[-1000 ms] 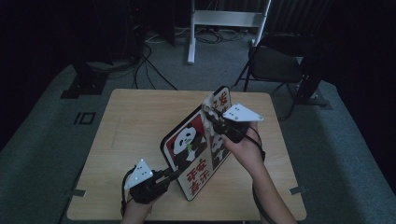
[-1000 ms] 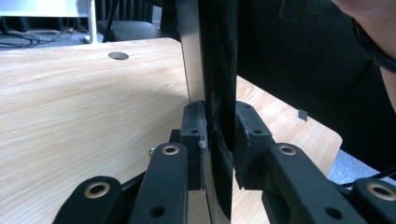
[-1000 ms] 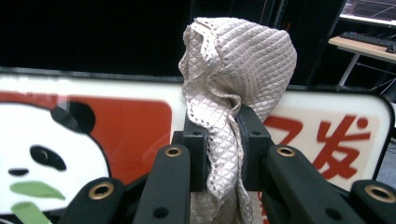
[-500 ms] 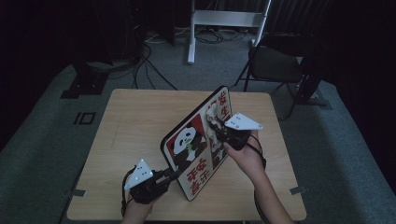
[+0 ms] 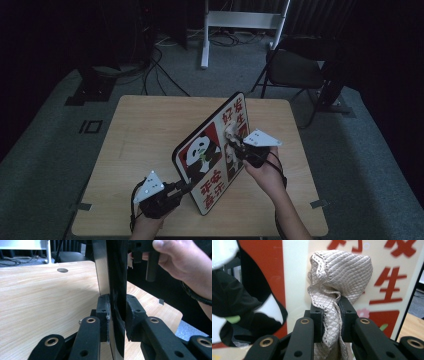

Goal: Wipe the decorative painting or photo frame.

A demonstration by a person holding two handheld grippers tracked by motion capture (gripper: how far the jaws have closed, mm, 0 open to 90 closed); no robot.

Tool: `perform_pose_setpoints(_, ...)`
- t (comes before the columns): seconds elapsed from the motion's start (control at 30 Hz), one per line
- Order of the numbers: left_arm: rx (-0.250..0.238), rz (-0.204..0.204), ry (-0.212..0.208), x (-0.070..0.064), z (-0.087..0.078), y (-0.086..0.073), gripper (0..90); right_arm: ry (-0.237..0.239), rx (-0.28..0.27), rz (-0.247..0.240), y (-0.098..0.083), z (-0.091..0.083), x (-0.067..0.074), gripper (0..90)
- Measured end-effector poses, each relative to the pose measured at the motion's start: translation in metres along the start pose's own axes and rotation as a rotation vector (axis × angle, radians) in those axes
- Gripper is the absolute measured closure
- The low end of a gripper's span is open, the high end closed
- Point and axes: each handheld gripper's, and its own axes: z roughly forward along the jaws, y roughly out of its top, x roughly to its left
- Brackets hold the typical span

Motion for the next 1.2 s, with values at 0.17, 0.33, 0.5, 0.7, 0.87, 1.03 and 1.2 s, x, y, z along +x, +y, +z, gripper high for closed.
perform_pose_setpoints(0.17, 0.0, 0.002, 0.003, 0.0, 0.0, 0.0, 76.4, -0.006, 0.026, 0.002, -0.01, 0.001, -0.001, 77.1)
perform_pose_setpoints(0.33, -0.002, 0.0, 0.003, -0.001, 0.0, 0.0, 76.4, -0.006, 0.051, 0.013, -0.022, 0.003, -0.002, 77.1)
perform_pose_setpoints(0.5, 0.0, 0.001, 0.002, -0.001, 0.0, 0.0, 76.4, -0.008, 0.075, 0.026, -0.034, 0.004, -0.003, 77.1)
perform_pose_setpoints(0.7, -0.003, -0.001, 0.002, -0.001, 0.0, 0.0, 76.3, -0.008, 0.098, 0.033, -0.043, 0.005, -0.005, 77.1)
perform_pose_setpoints(0.87, -0.003, 0.0, 0.001, -0.001, 0.0, 0.0, 76.3, -0.011, 0.112, 0.041, -0.05, 0.007, -0.005, 77.1)
perform_pose_setpoints(1.03, -0.003, 0.0, 0.001, -0.001, 0.0, 0.0, 76.3, -0.012, 0.132, 0.046, -0.059, 0.008, -0.006, 77.1)
perform_pose_setpoints(1.2, -0.002, -0.001, 0.0, -0.001, 0.0, 0.0, 76.3, -0.013, 0.158, 0.056, -0.07, 0.009, -0.006, 77.1)
